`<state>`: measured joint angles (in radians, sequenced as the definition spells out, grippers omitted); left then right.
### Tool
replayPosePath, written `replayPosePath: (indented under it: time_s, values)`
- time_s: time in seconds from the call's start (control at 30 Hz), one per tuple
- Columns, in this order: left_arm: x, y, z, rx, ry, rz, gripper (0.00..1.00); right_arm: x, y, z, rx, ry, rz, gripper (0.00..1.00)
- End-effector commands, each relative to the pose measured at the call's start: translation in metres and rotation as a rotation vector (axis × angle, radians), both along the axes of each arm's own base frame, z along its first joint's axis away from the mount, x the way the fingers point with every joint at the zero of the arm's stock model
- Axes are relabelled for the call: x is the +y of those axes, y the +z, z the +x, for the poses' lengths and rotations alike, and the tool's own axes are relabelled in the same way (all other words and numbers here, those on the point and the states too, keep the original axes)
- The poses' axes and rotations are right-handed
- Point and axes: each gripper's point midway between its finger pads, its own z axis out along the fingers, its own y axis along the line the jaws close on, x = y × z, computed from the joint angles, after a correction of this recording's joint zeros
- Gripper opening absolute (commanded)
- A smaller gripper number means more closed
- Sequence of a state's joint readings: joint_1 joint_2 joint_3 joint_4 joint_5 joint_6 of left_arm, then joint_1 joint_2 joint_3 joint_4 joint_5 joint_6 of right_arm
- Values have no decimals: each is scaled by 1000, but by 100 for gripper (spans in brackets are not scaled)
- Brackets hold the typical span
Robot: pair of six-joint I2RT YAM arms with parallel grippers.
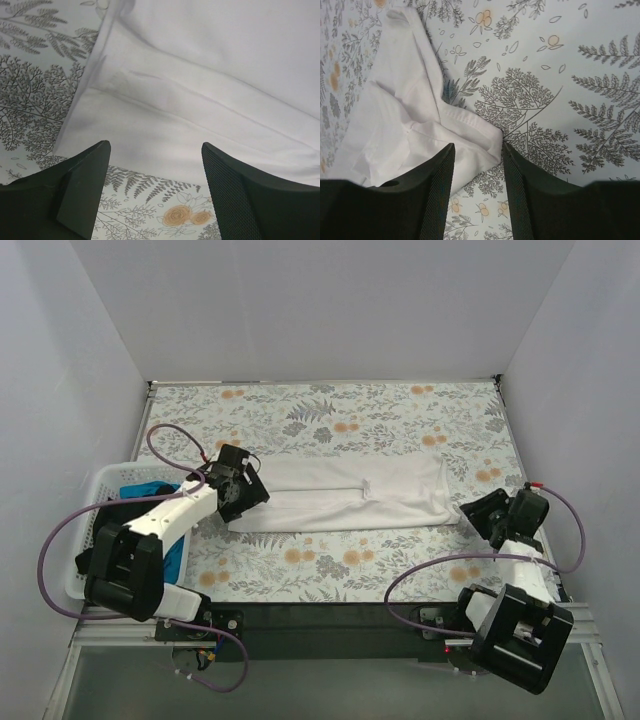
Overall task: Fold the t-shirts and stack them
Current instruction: Fold the tshirt
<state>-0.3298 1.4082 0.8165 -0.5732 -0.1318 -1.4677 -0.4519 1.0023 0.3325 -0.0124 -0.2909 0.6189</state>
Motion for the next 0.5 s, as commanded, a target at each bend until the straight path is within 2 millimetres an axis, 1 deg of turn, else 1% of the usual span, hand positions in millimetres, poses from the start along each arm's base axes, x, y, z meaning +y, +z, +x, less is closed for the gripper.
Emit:
replayPosePath:
  time_s: [0.0, 0.03, 0.07, 0.1, 0.13, 0.17, 0.2, 0.23, 0.27, 0.33, 0.37, 0.4, 0.43, 0.47]
  values:
    - [-11, 41, 23, -128, -67, -17, 73, -4, 18, 11, -27, 34, -111, 50]
    - [-9, 42, 26, -138, -71, -2, 73, 8, 24, 19, -51, 102, -138, 50]
    - [-10, 44, 29, -149, -81, 2, 73, 13, 33, 29, -75, 163, -182, 50]
    - [-10, 40, 32, -141, -86, 9, 73, 28, 39, 37, -88, 237, -215, 50]
    - [-9, 39, 33, -138, -86, 21, 73, 34, 44, 43, -106, 281, -238, 50]
    - [-9, 38, 36, -137, -84, 26, 72, 39, 62, 58, -156, 313, -265, 50]
    - [-7, 32, 37, -124, -77, 37, 71, 49, 58, 63, -149, 382, -282, 50]
    - [-6, 31, 40, -125, -70, 47, 70, 53, 61, 68, -162, 417, -290, 50]
    - [-2, 30, 43, -129, -53, 75, 68, 57, 66, 81, -173, 456, -295, 50]
    - [3, 25, 50, -128, -25, 99, 64, 72, 67, 90, -186, 550, -290, 50]
    - [4, 23, 51, -124, -13, 103, 62, 77, 64, 99, -180, 586, -273, 50]
    - [4, 23, 55, -127, -3, 105, 61, 82, 61, 102, -175, 609, -268, 50]
    - [6, 16, 55, -107, 8, 116, 58, 85, 59, 105, -175, 634, -268, 49]
    - [8, 14, 57, -101, 23, 120, 57, 88, 48, 108, -149, 654, -249, 49]
